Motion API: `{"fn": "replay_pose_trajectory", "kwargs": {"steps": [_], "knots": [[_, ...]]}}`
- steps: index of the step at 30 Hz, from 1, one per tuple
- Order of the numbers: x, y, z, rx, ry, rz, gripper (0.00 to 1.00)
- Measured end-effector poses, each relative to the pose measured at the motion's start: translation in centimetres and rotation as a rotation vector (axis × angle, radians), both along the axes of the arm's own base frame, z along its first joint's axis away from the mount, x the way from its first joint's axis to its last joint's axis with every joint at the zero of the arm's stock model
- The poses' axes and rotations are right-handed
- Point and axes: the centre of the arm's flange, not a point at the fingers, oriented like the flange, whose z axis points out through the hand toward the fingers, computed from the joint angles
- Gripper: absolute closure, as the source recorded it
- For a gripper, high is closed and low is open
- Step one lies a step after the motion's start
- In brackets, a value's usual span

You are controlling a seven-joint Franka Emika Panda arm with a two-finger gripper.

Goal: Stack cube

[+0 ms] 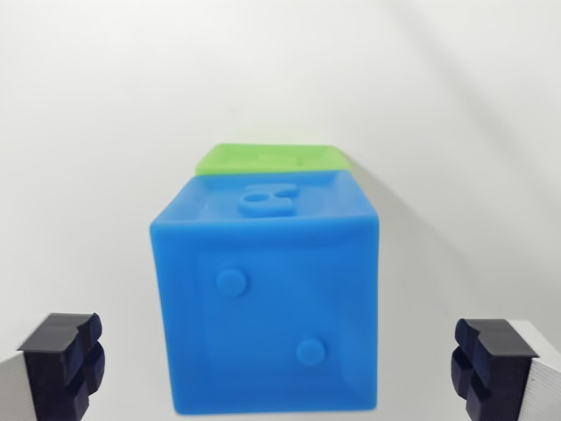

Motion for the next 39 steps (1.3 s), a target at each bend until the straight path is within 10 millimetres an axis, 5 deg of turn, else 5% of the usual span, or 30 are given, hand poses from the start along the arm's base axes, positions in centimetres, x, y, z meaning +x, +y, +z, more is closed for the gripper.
{"fn": "replay_pose_trajectory", "kwargs": {"steps": [39], "knots": [[-0.1,0.0,16.0,-0.005,-0.002,0.000,0.00]]}}
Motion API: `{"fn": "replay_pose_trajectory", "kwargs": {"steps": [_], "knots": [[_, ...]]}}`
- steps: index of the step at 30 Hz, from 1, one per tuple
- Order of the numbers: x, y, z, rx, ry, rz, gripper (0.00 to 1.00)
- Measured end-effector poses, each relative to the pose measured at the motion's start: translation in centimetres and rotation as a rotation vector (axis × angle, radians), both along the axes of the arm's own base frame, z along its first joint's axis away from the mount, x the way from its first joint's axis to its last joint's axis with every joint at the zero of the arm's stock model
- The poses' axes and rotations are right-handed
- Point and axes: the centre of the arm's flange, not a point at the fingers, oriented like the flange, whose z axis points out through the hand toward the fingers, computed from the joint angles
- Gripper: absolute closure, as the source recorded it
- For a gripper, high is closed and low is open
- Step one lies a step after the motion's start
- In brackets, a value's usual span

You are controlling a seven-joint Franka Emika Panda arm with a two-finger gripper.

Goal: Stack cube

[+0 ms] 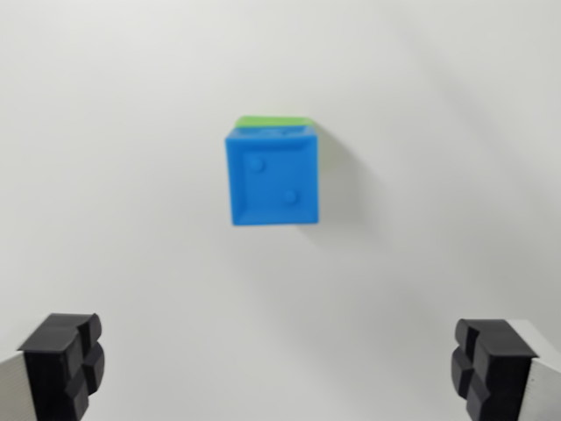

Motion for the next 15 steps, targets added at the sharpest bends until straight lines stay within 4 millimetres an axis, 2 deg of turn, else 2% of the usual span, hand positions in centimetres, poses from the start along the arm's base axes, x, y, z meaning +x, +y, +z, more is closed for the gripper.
{"fn": "replay_pose_trajectory", "kwargs": {"steps": [15], "knots": [[0.0,0.0,5.3,0.000,0.000,0.000,0.00]]}}
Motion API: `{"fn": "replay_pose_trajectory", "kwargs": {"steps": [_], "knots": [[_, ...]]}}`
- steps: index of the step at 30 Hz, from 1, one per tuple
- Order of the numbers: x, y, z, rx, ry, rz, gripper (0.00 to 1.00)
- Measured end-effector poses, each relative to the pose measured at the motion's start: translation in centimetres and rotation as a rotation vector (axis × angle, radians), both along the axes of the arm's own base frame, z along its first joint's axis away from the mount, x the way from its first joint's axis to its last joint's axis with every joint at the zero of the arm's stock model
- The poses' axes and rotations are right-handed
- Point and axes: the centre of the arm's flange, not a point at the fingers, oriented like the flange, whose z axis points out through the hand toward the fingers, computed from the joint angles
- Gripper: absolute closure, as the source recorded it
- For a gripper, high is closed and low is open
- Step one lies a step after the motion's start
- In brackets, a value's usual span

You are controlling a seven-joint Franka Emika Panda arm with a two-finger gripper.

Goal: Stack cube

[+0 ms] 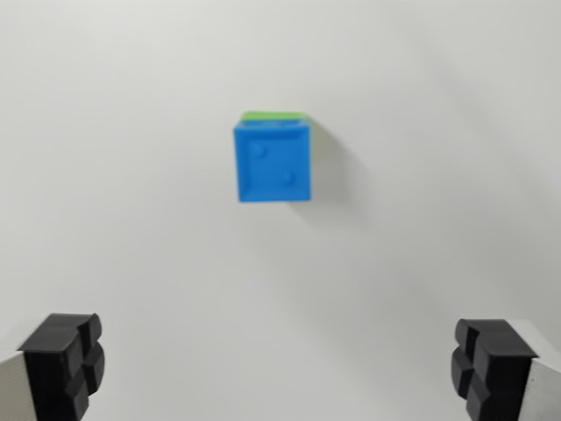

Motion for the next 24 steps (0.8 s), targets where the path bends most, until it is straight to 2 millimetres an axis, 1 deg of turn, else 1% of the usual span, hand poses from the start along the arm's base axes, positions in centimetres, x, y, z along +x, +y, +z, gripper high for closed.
{"fn": "replay_pose_trajectory", "kwargs": {"steps": [4,15,24], "knots": [[0.0,0.0,1.3,0.000,0.000,0.000,0.00],[0.0,0.0,3.5,-0.001,-0.001,0.000,0.00],[0.0,0.0,4.0,0.000,0.001,0.000,0.00]]}}
